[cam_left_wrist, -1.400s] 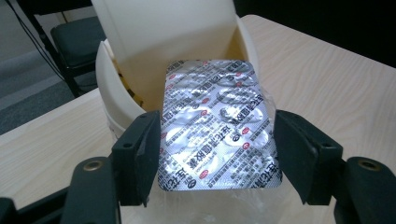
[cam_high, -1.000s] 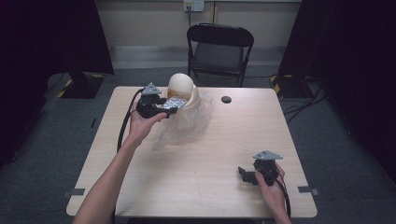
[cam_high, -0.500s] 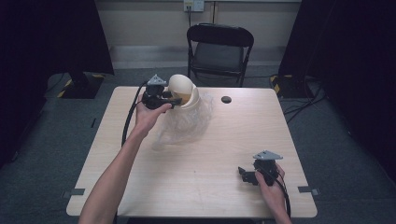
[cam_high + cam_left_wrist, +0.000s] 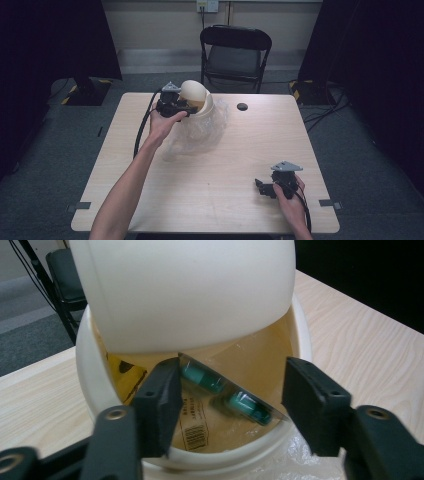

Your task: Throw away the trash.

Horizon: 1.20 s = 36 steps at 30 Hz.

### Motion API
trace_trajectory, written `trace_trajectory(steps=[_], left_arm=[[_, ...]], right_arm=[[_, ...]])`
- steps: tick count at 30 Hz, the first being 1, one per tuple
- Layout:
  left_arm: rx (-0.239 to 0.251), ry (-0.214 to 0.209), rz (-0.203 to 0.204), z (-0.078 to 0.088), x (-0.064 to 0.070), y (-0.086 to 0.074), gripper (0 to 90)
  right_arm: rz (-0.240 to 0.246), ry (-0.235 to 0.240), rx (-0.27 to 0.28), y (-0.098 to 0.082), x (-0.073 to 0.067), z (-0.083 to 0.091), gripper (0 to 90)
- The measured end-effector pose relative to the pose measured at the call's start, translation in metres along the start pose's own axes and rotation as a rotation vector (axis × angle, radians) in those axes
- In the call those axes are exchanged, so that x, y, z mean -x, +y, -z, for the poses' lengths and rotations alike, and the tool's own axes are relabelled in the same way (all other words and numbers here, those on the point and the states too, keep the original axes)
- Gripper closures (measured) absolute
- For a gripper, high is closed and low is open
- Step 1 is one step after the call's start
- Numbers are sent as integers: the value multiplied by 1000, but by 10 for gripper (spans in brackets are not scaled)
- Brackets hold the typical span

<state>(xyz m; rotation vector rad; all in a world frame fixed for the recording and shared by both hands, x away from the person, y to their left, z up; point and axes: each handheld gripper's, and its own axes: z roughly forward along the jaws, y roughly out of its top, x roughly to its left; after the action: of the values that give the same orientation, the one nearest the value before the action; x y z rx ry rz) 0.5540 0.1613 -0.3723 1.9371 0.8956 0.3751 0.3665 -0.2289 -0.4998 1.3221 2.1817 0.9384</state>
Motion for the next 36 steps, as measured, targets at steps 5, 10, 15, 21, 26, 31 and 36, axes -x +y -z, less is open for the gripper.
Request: trace_trajectory(steps=[5,10,15,21,26,31,36], left_arm=[[-12,-29,-3,-1,1,-1,266],[11,-32,-13,4,6,2,226],[21,-29,-18,11,9,4,172],[34,-41,-30,23,12,-2,160],[49,-55,-8,34,12,-12,161],[61,-52,-18,44,15,-18,160],[61,-42,-28,56,20,-28,160]], right_arm=[[2,2,1,0,0,0,104],[1,2,0,0,0,0,104],[0,2,0,0,0,0,104],[2,6,0,0,0,0,101],[2,6,0,0,0,0,101],[2,6,0,0,0,0,101],[2,5,0,0,0,0,101]])
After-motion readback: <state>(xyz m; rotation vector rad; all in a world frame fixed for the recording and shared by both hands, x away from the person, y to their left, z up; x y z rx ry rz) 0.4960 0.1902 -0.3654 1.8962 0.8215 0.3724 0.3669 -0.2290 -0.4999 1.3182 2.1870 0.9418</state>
